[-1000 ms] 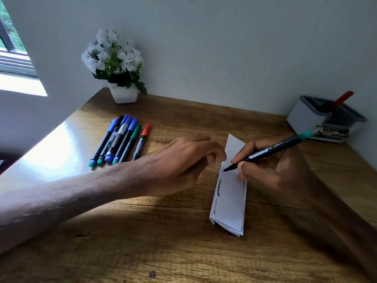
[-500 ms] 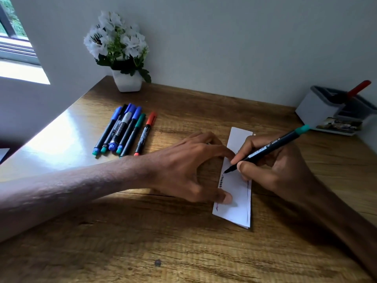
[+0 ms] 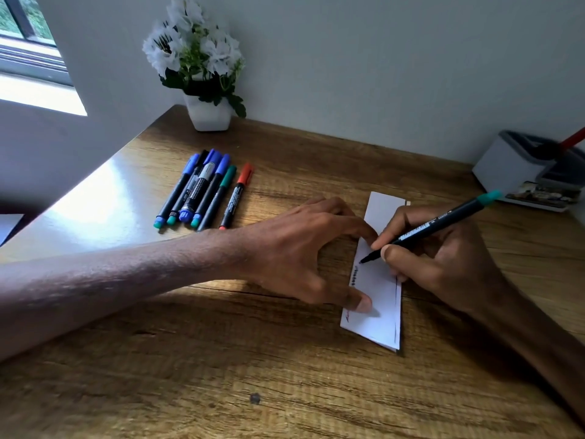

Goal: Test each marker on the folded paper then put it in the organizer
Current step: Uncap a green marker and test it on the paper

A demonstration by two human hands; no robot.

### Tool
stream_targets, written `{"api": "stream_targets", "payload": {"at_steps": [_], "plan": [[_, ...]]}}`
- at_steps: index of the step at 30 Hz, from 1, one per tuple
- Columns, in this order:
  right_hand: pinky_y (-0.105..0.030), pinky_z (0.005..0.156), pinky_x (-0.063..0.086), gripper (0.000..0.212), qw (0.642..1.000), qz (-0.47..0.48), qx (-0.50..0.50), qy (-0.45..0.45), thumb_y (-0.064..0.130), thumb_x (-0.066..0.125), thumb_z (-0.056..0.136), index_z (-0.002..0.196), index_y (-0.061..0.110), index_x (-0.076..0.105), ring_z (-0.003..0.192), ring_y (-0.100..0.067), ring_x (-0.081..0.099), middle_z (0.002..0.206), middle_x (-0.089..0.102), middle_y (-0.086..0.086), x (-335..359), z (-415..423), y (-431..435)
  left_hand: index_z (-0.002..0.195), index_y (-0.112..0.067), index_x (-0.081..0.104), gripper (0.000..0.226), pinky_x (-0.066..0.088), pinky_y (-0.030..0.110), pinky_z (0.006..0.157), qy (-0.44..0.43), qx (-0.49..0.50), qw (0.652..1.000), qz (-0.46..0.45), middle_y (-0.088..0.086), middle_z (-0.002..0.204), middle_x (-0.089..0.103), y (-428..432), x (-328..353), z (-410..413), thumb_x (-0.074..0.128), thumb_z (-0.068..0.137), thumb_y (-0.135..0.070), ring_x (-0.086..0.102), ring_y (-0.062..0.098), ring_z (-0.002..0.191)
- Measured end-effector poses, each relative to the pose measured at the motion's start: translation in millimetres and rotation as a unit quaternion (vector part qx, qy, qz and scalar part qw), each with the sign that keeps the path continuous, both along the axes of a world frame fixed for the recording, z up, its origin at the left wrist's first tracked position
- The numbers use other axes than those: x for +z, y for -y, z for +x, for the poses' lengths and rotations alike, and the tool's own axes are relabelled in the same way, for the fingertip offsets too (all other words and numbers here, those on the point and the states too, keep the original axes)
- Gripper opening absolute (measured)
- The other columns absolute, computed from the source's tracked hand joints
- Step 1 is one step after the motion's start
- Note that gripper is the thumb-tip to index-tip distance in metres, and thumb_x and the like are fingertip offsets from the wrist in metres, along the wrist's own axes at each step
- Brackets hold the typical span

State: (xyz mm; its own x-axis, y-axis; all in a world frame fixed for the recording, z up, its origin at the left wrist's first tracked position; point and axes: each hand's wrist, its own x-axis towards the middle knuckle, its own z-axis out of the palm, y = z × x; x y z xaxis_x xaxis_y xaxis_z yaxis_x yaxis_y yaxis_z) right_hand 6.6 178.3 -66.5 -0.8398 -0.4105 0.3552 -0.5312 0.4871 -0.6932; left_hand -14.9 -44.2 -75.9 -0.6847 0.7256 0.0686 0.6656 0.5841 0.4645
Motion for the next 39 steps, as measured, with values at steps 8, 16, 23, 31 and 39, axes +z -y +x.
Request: {"api": "stream_targets", "payload": {"at_steps": [8,16,23,31,39], "plan": [[-0.014,0.053,0.053,0.014,1.000,0.011,0.003,0.003,-0.002,0.076,0.083,0.081,0.011,0.074,0.068,-0.003,0.070,0.072,0.070,0.020,-1.7,-1.7,-1.6,0.151,-0.036,0.039,0.088,0.041,0.031,0.108,-0.004,0.002,1.000,-0.001,-0.009,0.151,0.038,-0.2,-0.5,0.0,0.074,0.078,-0.068,0.037,0.005,0.133],[-0.015,0.054,0.053,0.015,1.000,0.016,-0.016,0.008,-0.004,0.074,0.083,0.080,0.011,0.073,0.066,0.000,0.069,0.069,0.069,0.022,-0.4,-0.9,-0.9,0.150,-0.033,0.038,0.090,0.042,0.032,0.108,0.002,0.005,1.000,0.003,-0.011,0.147,0.041,-0.1,-0.7,0.6,0.074,0.076,-0.069,0.039,0.004,0.130],[-0.028,0.047,0.058,0.007,0.999,0.009,-0.043,0.031,0.002,0.071,0.084,0.082,0.009,0.073,0.056,-0.004,0.068,0.071,0.070,0.022,2.3,1.7,1.1,0.150,-0.034,0.037,0.090,0.042,0.033,0.110,0.006,0.007,1.000,-0.002,-0.011,0.148,0.040,-0.4,-0.1,0.8,0.074,0.076,-0.069,0.039,0.004,0.130],[-0.040,0.050,0.061,0.005,0.997,0.015,-0.063,0.032,0.009,0.071,0.085,0.084,0.014,0.073,0.051,-0.016,0.068,0.074,0.071,0.015,2.5,0.8,-0.1,0.150,-0.035,0.038,0.089,0.043,0.036,0.110,0.008,0.009,1.000,0.000,-0.011,0.147,0.041,-0.1,0.2,2.0,0.074,0.076,-0.070,0.040,0.007,0.131],[-0.043,0.050,0.060,0.004,0.996,0.014,-0.077,0.036,0.011,0.071,0.085,0.085,0.015,0.073,0.049,-0.021,0.068,0.073,0.072,0.014,1.6,-0.5,-1.4,0.151,-0.034,0.038,0.090,0.042,0.033,0.109,0.008,0.009,1.000,-0.005,-0.010,0.149,0.040,-0.6,2.2,2.5,0.074,0.076,-0.069,0.039,0.007,0.132]]}}
